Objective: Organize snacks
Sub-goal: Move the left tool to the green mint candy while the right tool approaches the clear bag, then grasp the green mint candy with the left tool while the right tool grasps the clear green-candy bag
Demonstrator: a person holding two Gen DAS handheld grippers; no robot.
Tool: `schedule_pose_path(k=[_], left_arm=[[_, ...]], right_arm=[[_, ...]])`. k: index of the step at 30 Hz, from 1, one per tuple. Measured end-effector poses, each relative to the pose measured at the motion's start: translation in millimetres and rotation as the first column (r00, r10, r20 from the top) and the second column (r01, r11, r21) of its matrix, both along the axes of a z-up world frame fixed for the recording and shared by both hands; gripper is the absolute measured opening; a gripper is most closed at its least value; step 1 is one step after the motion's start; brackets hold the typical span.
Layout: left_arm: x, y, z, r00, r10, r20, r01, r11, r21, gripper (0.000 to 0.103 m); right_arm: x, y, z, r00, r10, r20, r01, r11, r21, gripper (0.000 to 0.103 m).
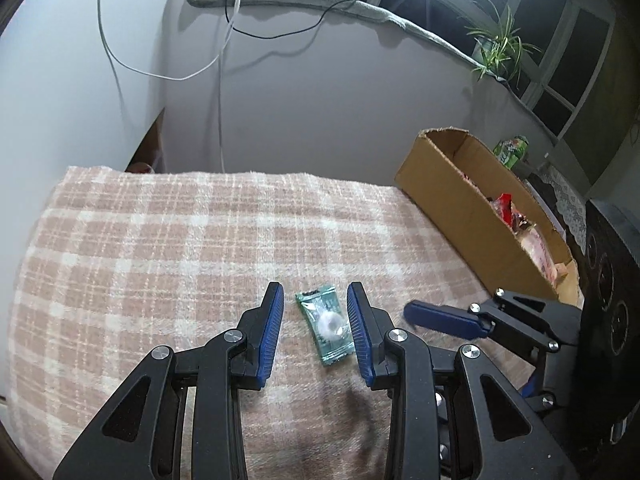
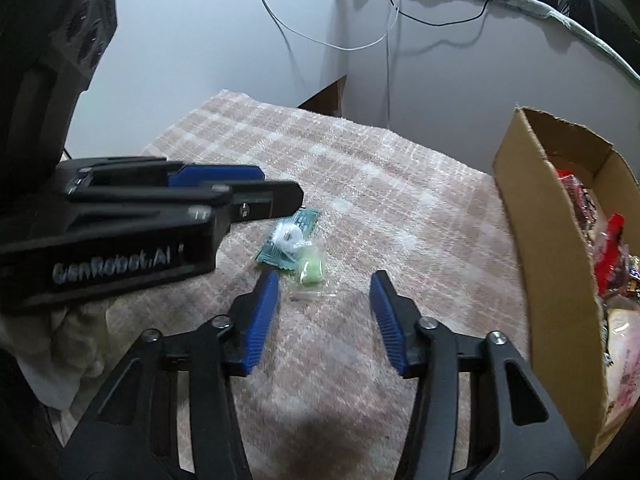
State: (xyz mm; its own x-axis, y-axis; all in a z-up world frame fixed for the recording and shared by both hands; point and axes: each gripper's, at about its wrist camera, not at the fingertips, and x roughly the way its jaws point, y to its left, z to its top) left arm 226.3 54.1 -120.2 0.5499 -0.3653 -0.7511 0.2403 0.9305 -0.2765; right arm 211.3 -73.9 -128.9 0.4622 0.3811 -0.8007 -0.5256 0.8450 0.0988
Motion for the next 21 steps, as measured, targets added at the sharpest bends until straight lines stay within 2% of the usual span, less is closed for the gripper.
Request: schedule_pose_path(k=[3, 10, 21], left_arm=[[0.1, -1.4, -3.2, 1.0, -0.011, -0.011, 0.011, 1.0, 0.002, 0.031], [-1.0, -11.0, -7.6, 0.999, -0.029, -0.017, 0.03, 0.999, 0.026, 0.031], [-2.2, -24.1, -11.8, 0.999, -0.047, -0.019, 0.048, 0.996, 0.069, 0.031]], right_arm=[[3.1, 1.6, -2.7, 1.0, -0.004, 0.0, 0.004, 1.0, -0.008, 0.047], [8.5, -2.3, -1.2, 0.999, -0.033, 0.009, 0.033, 0.999, -0.026, 0.026], [7.1, -16.6, -0.4, 0.998, -0.067, 0.016, 0.068, 0.997, -0.043, 0.026]])
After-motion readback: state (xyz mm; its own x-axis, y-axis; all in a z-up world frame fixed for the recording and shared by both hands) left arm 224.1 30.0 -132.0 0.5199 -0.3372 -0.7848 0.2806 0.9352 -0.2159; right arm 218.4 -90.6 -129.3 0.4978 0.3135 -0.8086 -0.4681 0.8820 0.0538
